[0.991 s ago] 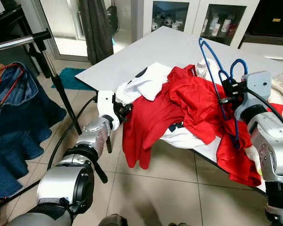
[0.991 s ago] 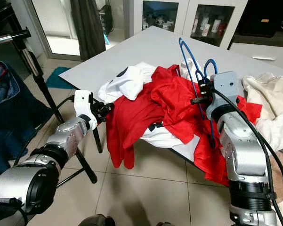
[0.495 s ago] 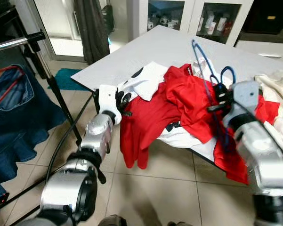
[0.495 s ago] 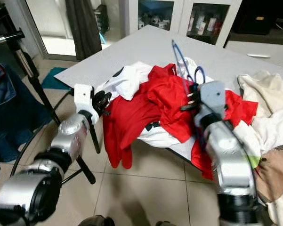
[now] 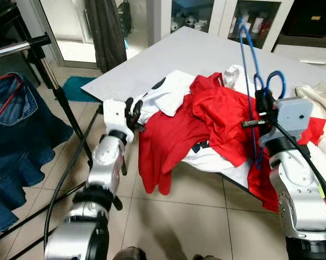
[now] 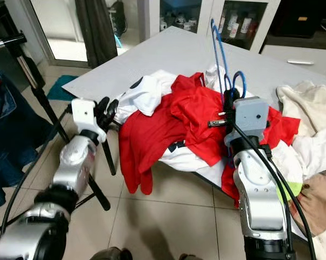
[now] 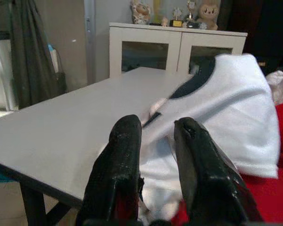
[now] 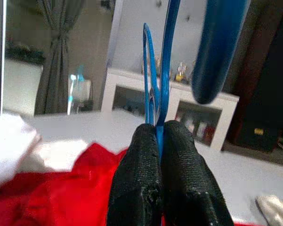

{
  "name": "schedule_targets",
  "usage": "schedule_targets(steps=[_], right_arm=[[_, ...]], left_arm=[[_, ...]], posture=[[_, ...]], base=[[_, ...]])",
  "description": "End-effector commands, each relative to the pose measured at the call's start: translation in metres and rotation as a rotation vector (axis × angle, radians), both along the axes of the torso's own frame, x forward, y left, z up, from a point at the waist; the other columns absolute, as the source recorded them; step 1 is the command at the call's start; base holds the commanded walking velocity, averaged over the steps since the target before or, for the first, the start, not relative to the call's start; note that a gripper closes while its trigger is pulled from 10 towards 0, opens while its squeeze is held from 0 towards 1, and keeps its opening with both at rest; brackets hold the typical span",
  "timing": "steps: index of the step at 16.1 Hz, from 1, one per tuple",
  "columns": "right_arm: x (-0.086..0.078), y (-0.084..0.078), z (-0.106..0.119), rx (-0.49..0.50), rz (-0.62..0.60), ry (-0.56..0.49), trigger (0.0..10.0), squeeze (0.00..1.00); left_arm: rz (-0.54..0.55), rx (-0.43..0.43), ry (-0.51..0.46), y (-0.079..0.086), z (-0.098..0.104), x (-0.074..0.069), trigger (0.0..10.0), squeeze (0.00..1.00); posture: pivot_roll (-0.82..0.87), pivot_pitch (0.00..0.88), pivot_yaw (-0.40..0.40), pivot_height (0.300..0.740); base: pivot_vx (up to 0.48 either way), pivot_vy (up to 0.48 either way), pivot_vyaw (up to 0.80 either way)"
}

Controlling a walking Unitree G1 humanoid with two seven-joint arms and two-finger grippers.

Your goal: Hang hanger

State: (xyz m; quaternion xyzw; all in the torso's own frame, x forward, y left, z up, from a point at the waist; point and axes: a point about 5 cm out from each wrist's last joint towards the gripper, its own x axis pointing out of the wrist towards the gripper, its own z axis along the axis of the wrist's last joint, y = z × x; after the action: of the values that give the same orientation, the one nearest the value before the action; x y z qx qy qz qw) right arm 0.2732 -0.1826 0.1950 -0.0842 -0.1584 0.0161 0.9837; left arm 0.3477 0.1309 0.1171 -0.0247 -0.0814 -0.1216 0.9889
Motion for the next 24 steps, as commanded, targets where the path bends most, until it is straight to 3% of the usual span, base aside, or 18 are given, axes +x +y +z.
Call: schedule_targets(steps=[1,7,11,13,17,24], right_arm=[[-0.005,0.005,0.005,-0.001,0.042,-0.03,10.0,0.0],[-0.028,0.015,-0.022,-0.046,0.139,0.05,10.0,0.0],[-0.032,0.014,-0.03,-0.055,0.143,0.065,10.0,0.0],[-0.034,0.014,-0.033,-0.068,0.153,0.073,10.0,0.0],[-0.029,0.016,-0.031,-0.06,0.162,0.064,10.0,0.0],[-0.025,0.014,-0.027,-0.058,0.155,0.04,10.0,0.0]], left_arm=[[-0.003,0.009,-0.019,-0.002,0.003,-0.003,10.0,0.0],[0.031,0.029,-0.045,0.001,0.002,-0.028,10.0,0.0],[0.03,0.037,-0.041,0.0,0.002,-0.044,10.0,0.0],[0.05,0.037,-0.022,-0.001,-0.001,-0.059,10.0,0.0],[0.083,0.015,0.015,-0.006,-0.007,-0.074,10.0,0.0],[0.084,0.017,0.05,-0.013,-0.005,-0.076,10.0,0.0]], posture=[[0.03,0.022,0.038,0.74],[0.05,0.027,0.028,0.74],[0.06,0.028,0.026,0.74],[0.07,0.029,0.024,0.74],[0.09,0.034,0.015,0.74],[0.09,0.035,0.013,0.74]], base=[[0.0,0.0,0.0],[0.0,0.0,0.0],[0.0,0.0,0.0],[0.0,0.0,0.0],[0.0,0.0,0.0],[0.0,0.0,0.0]])
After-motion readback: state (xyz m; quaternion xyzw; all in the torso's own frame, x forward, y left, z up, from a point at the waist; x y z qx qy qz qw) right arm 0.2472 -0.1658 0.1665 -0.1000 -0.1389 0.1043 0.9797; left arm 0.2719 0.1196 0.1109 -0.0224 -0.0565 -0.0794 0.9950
